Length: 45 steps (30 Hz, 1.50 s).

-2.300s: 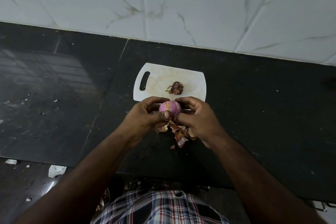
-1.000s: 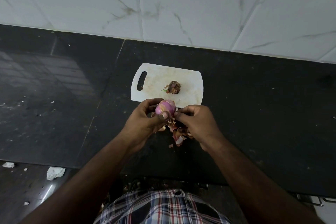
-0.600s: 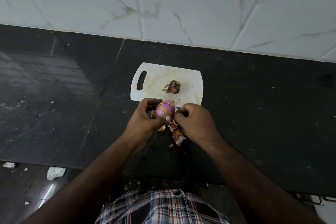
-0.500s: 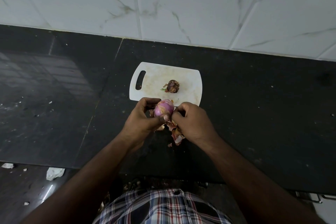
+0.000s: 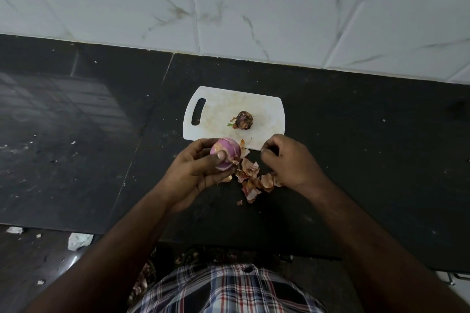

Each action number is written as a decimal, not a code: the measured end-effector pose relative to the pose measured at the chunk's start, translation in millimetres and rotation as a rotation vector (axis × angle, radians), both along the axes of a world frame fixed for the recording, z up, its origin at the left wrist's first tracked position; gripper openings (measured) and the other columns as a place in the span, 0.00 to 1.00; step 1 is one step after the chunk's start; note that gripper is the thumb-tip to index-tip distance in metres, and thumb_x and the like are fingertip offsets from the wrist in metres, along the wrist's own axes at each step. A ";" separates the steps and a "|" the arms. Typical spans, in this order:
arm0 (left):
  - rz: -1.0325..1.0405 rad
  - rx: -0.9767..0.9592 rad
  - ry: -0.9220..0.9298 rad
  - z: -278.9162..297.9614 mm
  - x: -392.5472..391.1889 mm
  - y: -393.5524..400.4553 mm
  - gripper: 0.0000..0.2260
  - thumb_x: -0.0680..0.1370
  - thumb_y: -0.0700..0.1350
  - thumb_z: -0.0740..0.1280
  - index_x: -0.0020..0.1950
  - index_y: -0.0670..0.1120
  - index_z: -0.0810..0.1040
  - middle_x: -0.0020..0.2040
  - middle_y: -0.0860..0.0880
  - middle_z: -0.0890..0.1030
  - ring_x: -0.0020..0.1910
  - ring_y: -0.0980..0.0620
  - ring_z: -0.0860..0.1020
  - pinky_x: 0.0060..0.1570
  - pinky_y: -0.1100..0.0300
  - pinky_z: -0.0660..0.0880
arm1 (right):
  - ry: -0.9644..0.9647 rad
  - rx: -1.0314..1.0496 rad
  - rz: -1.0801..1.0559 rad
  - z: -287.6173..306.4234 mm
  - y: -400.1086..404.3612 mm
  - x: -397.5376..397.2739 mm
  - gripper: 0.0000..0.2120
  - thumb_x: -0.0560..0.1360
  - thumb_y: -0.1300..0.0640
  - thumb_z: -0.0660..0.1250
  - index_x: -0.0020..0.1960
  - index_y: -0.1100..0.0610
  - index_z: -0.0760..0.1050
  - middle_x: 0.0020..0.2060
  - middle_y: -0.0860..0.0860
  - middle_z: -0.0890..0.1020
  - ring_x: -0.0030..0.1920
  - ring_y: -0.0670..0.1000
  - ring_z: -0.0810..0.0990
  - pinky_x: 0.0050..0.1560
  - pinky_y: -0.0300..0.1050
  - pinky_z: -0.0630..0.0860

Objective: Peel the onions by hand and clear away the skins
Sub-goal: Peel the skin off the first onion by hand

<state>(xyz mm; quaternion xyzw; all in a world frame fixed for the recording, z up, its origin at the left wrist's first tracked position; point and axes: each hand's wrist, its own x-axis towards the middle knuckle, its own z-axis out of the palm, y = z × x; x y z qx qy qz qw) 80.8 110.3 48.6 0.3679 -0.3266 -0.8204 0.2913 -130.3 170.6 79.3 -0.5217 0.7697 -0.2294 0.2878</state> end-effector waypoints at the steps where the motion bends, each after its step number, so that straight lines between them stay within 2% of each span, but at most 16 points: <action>1: 0.002 0.015 0.002 -0.1 -0.5 -0.7 0.21 0.75 0.38 0.70 0.67 0.38 0.73 0.65 0.34 0.78 0.60 0.34 0.81 0.54 0.50 0.82 | -0.031 -0.016 0.005 -0.2 0.8 -1.3 0.02 0.77 0.55 0.68 0.49 0.52 0.79 0.41 0.45 0.82 0.40 0.44 0.80 0.39 0.42 0.78; 3: 0.009 0.020 -0.005 0.2 -3.4 -1.0 0.21 0.74 0.39 0.70 0.67 0.37 0.74 0.65 0.35 0.78 0.59 0.35 0.81 0.54 0.50 0.82 | -0.117 -0.069 -0.009 -3.6 1.7 2.0 0.06 0.75 0.60 0.70 0.48 0.51 0.82 0.41 0.45 0.84 0.42 0.43 0.83 0.43 0.42 0.81; 5: 0.008 0.010 -0.022 1.1 -6.0 -1.1 0.21 0.74 0.40 0.71 0.66 0.39 0.74 0.65 0.36 0.78 0.57 0.38 0.83 0.51 0.53 0.83 | -0.245 -0.108 -0.046 -7.6 1.6 7.8 0.10 0.76 0.63 0.68 0.50 0.50 0.84 0.43 0.45 0.86 0.45 0.44 0.85 0.49 0.48 0.83; 8: 0.004 -0.028 -0.049 0.3 -7.3 -2.1 0.21 0.73 0.40 0.72 0.66 0.40 0.75 0.66 0.37 0.77 0.57 0.41 0.83 0.50 0.54 0.82 | -0.394 -0.137 -0.076 -10.0 1.4 15.8 0.05 0.76 0.55 0.71 0.51 0.51 0.85 0.42 0.46 0.87 0.44 0.46 0.86 0.50 0.53 0.84; 11: 0.004 -0.077 -0.088 -1.1 -8.6 -2.2 0.24 0.72 0.40 0.73 0.66 0.40 0.74 0.66 0.37 0.77 0.57 0.42 0.83 0.51 0.54 0.82 | -0.335 -0.149 -0.050 -8.7 1.3 22.0 0.07 0.73 0.51 0.75 0.49 0.52 0.85 0.39 0.46 0.86 0.39 0.44 0.85 0.45 0.51 0.84; 15: -0.019 -0.117 -0.121 -2.6 -8.0 -2.5 0.23 0.71 0.41 0.74 0.65 0.40 0.76 0.65 0.37 0.78 0.58 0.40 0.83 0.52 0.52 0.82 | -0.170 -0.140 0.013 -7.2 0.9 25.2 0.04 0.76 0.52 0.70 0.48 0.52 0.83 0.37 0.44 0.84 0.37 0.42 0.82 0.40 0.43 0.81; 17: -0.035 -0.134 -0.139 -4.8 -7.4 -3.0 0.22 0.71 0.42 0.75 0.64 0.41 0.77 0.64 0.36 0.78 0.58 0.39 0.83 0.54 0.48 0.82 | -0.056 -0.136 0.065 -6.3 2.1 28.0 0.05 0.77 0.52 0.68 0.46 0.52 0.80 0.36 0.45 0.81 0.35 0.44 0.79 0.36 0.43 0.77; 21: -0.047 -0.147 -0.179 -7.4 -8.6 -4.4 0.20 0.72 0.43 0.76 0.62 0.42 0.79 0.61 0.36 0.80 0.56 0.37 0.83 0.58 0.42 0.80 | 0.104 -0.151 0.132 -6.5 0.4 30.8 0.08 0.76 0.50 0.65 0.46 0.54 0.74 0.39 0.48 0.77 0.38 0.48 0.75 0.38 0.48 0.74; 25: -0.061 -0.175 -0.217 -4.0 -10.3 -8.6 0.19 0.71 0.43 0.74 0.62 0.42 0.79 0.59 0.37 0.81 0.52 0.40 0.84 0.56 0.43 0.80 | 0.173 -0.123 0.152 -3.5 -0.9 28.5 0.07 0.77 0.49 0.64 0.48 0.53 0.71 0.43 0.47 0.75 0.42 0.49 0.74 0.41 0.50 0.73; 29: -0.102 -0.204 -0.250 -2.3 -10.7 -7.6 0.18 0.71 0.45 0.71 0.60 0.43 0.80 0.57 0.39 0.83 0.52 0.40 0.83 0.51 0.48 0.82 | 0.231 -0.112 0.113 -0.4 -5.0 22.1 0.07 0.79 0.49 0.63 0.48 0.51 0.68 0.44 0.47 0.73 0.43 0.48 0.73 0.41 0.46 0.68; 33: -0.114 -0.161 -0.142 -1.5 -9.2 -7.4 0.17 0.72 0.43 0.67 0.60 0.42 0.82 0.55 0.38 0.83 0.49 0.41 0.82 0.45 0.52 0.80 | 0.261 -0.045 0.046 -3.4 -11.5 8.5 0.07 0.79 0.50 0.64 0.50 0.54 0.75 0.45 0.49 0.79 0.43 0.48 0.77 0.43 0.50 0.77; 36: -0.115 -0.155 -0.122 -0.8 -6.5 -10.3 0.17 0.73 0.42 0.67 0.61 0.44 0.82 0.57 0.38 0.83 0.50 0.41 0.81 0.44 0.53 0.81 | 0.197 -0.010 0.063 -7.8 -8.9 0.0 0.07 0.78 0.54 0.68 0.54 0.54 0.81 0.48 0.49 0.84 0.45 0.47 0.81 0.46 0.44 0.80; 39: -0.108 -0.166 -0.142 -2.4 -5.8 -11.0 0.17 0.73 0.43 0.69 0.62 0.46 0.82 0.60 0.39 0.82 0.50 0.42 0.82 0.46 0.53 0.81 | 0.059 -0.033 0.087 -8.4 -6.4 -2.6 0.12 0.78 0.60 0.66 0.59 0.52 0.82 0.54 0.47 0.85 0.53 0.43 0.82 0.51 0.34 0.76; 41: -0.102 -0.196 -0.186 -3.2 -6.8 -10.5 0.19 0.73 0.43 0.70 0.63 0.46 0.80 0.60 0.40 0.81 0.51 0.43 0.83 0.48 0.50 0.81 | -0.177 -0.066 0.076 -6.2 -6.0 -0.7 0.13 0.77 0.56 0.70 0.62 0.51 0.82 0.56 0.45 0.85 0.56 0.41 0.82 0.58 0.41 0.79; 43: -0.103 -0.232 -0.214 -3.8 -7.8 -10.2 0.19 0.72 0.43 0.70 0.63 0.43 0.78 0.59 0.40 0.80 0.50 0.42 0.83 0.50 0.46 0.80 | -0.403 -0.058 0.079 -2.0 -6.2 4.5 0.20 0.73 0.51 0.75 0.64 0.53 0.80 0.57 0.46 0.85 0.56 0.42 0.83 0.59 0.47 0.80; 45: -0.112 -0.255 -0.225 -3.9 -8.8 -9.9 0.19 0.73 0.42 0.70 0.63 0.43 0.77 0.60 0.38 0.80 0.50 0.42 0.83 0.54 0.41 0.78 | -0.414 -0.063 0.110 -0.3 -6.2 9.2 0.23 0.72 0.53 0.76 0.65 0.54 0.79 0.57 0.46 0.84 0.55 0.42 0.83 0.59 0.46 0.81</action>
